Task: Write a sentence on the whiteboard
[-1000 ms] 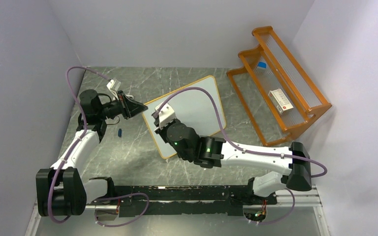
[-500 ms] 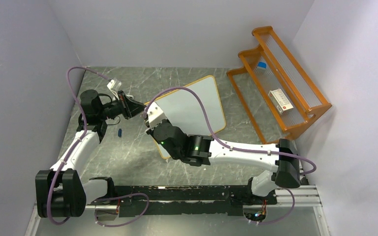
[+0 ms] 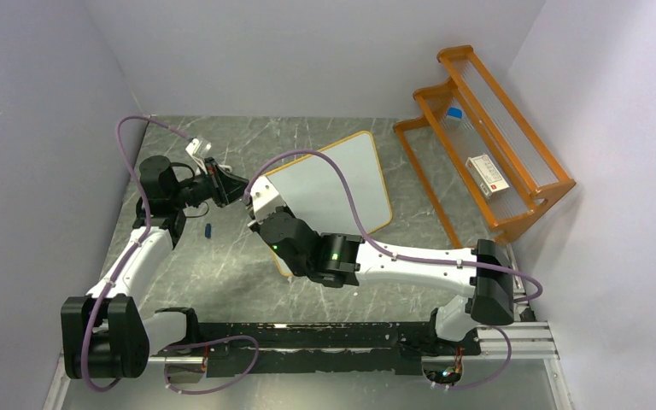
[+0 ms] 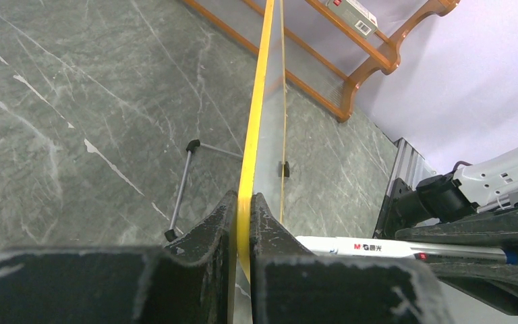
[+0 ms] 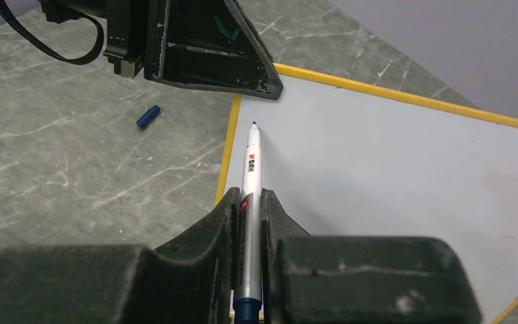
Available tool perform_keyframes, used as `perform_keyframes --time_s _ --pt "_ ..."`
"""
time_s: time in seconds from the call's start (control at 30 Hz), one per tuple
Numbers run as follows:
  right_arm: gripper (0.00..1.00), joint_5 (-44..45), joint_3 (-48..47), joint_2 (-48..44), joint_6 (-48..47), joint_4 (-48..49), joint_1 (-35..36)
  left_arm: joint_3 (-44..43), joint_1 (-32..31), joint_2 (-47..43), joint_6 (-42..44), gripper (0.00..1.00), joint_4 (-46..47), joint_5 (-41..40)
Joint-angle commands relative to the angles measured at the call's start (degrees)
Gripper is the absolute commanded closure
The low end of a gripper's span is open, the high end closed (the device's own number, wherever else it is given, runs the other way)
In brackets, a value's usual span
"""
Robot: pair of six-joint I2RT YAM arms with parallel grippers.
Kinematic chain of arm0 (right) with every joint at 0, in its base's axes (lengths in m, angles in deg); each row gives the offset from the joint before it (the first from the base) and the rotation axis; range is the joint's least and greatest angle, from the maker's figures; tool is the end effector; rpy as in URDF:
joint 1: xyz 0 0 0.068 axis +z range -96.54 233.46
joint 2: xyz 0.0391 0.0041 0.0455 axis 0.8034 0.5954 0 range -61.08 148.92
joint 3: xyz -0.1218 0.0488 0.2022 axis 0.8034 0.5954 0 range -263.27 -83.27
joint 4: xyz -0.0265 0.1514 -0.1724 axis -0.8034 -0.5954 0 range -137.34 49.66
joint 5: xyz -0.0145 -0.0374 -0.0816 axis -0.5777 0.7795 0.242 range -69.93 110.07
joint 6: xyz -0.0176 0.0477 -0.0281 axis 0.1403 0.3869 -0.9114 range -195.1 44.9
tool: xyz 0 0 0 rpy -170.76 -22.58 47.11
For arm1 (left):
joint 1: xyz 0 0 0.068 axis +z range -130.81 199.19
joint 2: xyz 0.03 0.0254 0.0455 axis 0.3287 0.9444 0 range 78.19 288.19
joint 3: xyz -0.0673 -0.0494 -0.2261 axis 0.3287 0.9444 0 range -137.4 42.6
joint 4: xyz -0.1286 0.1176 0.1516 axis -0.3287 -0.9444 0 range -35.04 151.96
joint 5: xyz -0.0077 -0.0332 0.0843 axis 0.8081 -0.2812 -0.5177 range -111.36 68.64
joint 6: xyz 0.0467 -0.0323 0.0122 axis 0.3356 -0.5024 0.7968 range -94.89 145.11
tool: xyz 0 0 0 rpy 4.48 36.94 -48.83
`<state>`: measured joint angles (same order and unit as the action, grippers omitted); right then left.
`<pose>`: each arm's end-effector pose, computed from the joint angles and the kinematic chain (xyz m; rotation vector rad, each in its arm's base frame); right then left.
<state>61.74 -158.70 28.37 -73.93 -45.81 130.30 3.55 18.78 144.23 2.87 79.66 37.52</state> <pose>0.1037 0.3220 0.3163 -0.7087 1.6878 0.2636 0.2365 -0.0373 0.2663 0.4558 1.7375 -1.1666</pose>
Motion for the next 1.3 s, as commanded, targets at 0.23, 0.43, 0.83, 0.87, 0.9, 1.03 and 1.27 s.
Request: perform_keyframes --time_s 0.23,0.43,0.83,0.87,0.9,1.03,1.27 --pt "1.0 3.13 -2.08 1.66 -0.35 2.25 0.24 0.2 -0.91 0.13 2.41 0.95 -4.29 -0.07" --pt "1.0 3.41 -2.41 2.35 -0.49 2.04 0.24 0.2 -0.92 0.14 2.31 0.95 -4.18 -0.12" --pt "1.0 4.15 -3.4 4.1 0.18 -0.16 0.06 0.29 -0.94 0.12 2.2 0.95 -3.98 0.01" --pt "1.0 4.25 -3.4 4.16 0.3 -0.34 0.02 0.29 -0.99 0.09 2.11 0.95 -3.94 0.15" --pt "1.0 4.14 -3.44 4.18 0.32 -0.51 -0.08 0.35 -1.0 0.06 2.11 0.95 -3.9 0.06" --pt "1.0 4.06 -3.73 4.25 0.86 -1.76 -0.09 0.31 -1.0 0.05 2.19 0.95 -3.98 -0.03" --pt "1.0 3.6 -4.36 4.2 2.17 -4.65 -0.03 0.29 -1.0 0.01 2.21 0.95 -4.13 -0.07"
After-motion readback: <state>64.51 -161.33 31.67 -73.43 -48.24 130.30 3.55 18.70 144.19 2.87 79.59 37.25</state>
